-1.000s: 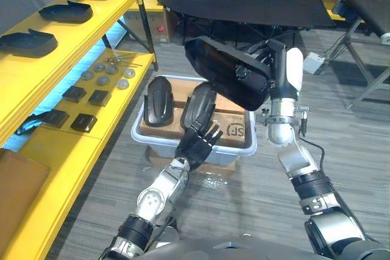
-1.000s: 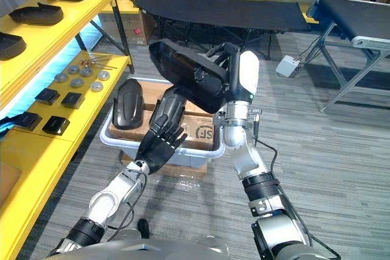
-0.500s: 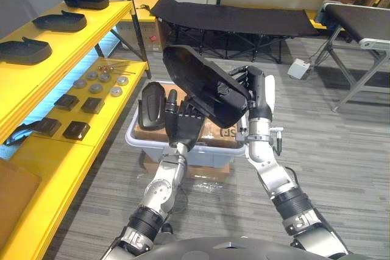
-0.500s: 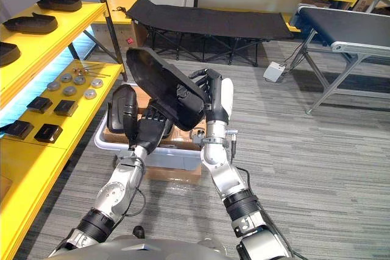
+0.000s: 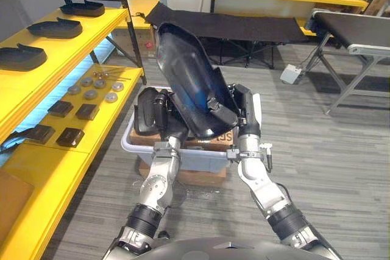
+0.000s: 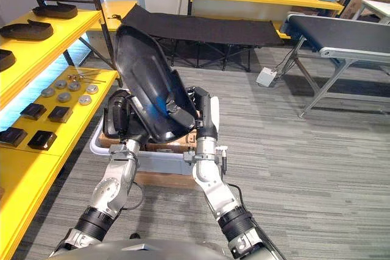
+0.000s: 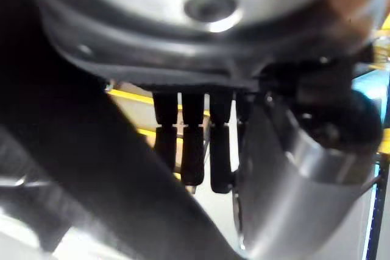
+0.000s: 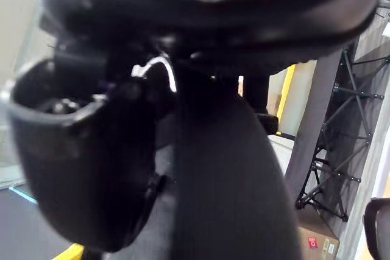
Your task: Walk over and take three plastic housings, then place them on the shelf
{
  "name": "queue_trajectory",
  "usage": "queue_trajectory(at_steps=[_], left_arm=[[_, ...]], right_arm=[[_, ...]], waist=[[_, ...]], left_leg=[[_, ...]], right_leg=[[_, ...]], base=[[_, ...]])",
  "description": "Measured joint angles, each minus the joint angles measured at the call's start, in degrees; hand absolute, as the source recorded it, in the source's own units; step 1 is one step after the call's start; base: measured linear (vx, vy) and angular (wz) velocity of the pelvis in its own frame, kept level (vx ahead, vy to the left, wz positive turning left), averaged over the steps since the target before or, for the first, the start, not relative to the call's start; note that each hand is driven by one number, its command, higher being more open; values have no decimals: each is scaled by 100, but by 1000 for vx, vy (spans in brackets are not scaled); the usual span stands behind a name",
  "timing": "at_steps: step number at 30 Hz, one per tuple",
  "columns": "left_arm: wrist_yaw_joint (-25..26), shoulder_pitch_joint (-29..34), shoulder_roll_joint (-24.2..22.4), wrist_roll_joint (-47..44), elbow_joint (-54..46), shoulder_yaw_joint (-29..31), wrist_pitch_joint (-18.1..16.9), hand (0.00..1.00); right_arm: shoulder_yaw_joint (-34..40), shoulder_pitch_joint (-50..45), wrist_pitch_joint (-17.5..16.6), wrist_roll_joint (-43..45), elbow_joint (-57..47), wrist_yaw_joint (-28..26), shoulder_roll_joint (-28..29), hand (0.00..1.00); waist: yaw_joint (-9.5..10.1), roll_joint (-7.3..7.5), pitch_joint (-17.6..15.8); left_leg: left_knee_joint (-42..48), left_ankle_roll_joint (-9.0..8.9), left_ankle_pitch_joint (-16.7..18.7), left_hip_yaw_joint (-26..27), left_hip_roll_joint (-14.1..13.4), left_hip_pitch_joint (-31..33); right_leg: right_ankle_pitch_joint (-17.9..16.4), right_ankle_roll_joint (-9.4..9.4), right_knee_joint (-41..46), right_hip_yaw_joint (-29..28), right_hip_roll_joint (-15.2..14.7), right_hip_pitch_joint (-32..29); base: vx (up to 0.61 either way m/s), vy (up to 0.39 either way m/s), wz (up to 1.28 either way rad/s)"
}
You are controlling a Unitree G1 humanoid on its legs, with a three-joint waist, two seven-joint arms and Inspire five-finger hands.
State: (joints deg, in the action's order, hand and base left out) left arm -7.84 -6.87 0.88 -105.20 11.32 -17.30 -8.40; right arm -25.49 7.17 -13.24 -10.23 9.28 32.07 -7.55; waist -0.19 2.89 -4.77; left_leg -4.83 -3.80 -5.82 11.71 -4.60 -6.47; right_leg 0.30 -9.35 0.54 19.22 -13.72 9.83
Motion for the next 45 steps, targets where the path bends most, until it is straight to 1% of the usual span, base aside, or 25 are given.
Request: queue_trajectory(at_steps=[3,10,11,16,19,21,23,27,30,35,38,40,41,42,43,45], left_arm=[[-47,0,10,15,0,-37,108,0],[-73,0,15,239,1,-39,129,0],[-78,0,16,239,2,-39,148,100],[-110,-1,41,301,36,-36,308,100],[-124,0,123,512,153,-45,396,100],[-113,0,139,861,241,-67,474,100],[-74,0,141,936,255,-208,533,100],[205,0,149,1772,313,-200,538,100],[236,1,174,2005,443,-199,572,100],[286,1,179,2077,518,-199,613,100],[513,16,155,2594,521,-80,600,100],[946,19,100,3382,607,87,584,100],[1045,22,86,3518,653,139,591,100],[1290,34,51,3843,743,247,591,100],[1432,50,25,4018,775,323,588,100],[1941,57,-58,4525,1065,782,571,100]], right_arm=[[-47,-44,5,0,0,-23,11,0],[-53,-74,7,1,0,-22,11,0],[-52,-78,7,2,0,-22,11,0],[-50,-82,7,2,0,-22,11,0],[-49,-82,7,2,-1,-10,11,0],[-66,-81,7,3,0,-9,11,0],[-120,-80,-1,2,-4,8,24,0],[-108,-80,-95,-12,-27,145,62,0],[0,-79,-99,-14,-79,143,60,0],[123,-1,-119,-21,-129,144,58,0],[219,137,-119,-34,-222,195,55,0],[254,261,-118,-85,-494,196,-4,0],[261,308,-118,-83,-568,196,-43,0],[348,389,-118,-83,-744,197,-82,0],[412,444,-118,-93,-814,207,-100,0],[811,640,-114,-210,-953,219,-149,0]], waist=[[4,3,4],[0,5,7],[1,5,7],[2,4,8],[-4,3,8],[-2,2,9],[0,2,9],[0,-2,11],[2,-20,23],[2,-59,46],[4,-70,52],[-5,-74,55],[-4,-76,56],[1,-79,57],[-1,-80,57],[0,-81,58]], left_leg=[[0,1,0,2,1,4],[0,1,1,2,1,3],[0,1,1,2,1,3],[1,2,0,1,6,2],[2,2,0,2,7,0],[2,2,0,2,7,-1],[2,2,0,2,7,-1],[1,2,0,6,4,-6],[1,2,0,7,2,-8],[0,2,0,10,-5,-11],[-2,0,1,38,-4,-27],[-3,0,1,49,-5,-45],[-4,0,1,50,-5,-51],[-6,0,1,49,-5,-59],[-7,0,1,50,-5,-66],[-24,-4,4,52,-7,-92]], right_leg=[[53,-12,-79,-17,3,27],[54,-12,-78,-34,3,25],[54,-12,-78,-35,4,25],[55,-13,-79,-37,4,26],[55,-13,-80,-39,5,28],[55,-13,-81,-42,6,28],[55,-13,-82,-42,6,29],[54,-12,-79,-51,9,29],[55,-12,-77,-54,11,29],[55,-12,-77,-60,19,28],[54,-10,-54,-63,25,15],[54,-11,-44,-74,25,15],[54,-10,-40,-75,25,18],[53,-10,-32,-74,25,18],[52,-8,-27,-74,25,15],[38,7,-12,-75,24,13]], base=[[0,0,0],[-4,2,0],[0,0,0],[0,0,0],[0,0,0],[0,0,0],[0,0,0],[0,0,0],[0,0,0],[0,0,0],[0,0,-3],[0,0,-4],[0,0,0],[0,0,0],[0,0,0],[0,0,0]])
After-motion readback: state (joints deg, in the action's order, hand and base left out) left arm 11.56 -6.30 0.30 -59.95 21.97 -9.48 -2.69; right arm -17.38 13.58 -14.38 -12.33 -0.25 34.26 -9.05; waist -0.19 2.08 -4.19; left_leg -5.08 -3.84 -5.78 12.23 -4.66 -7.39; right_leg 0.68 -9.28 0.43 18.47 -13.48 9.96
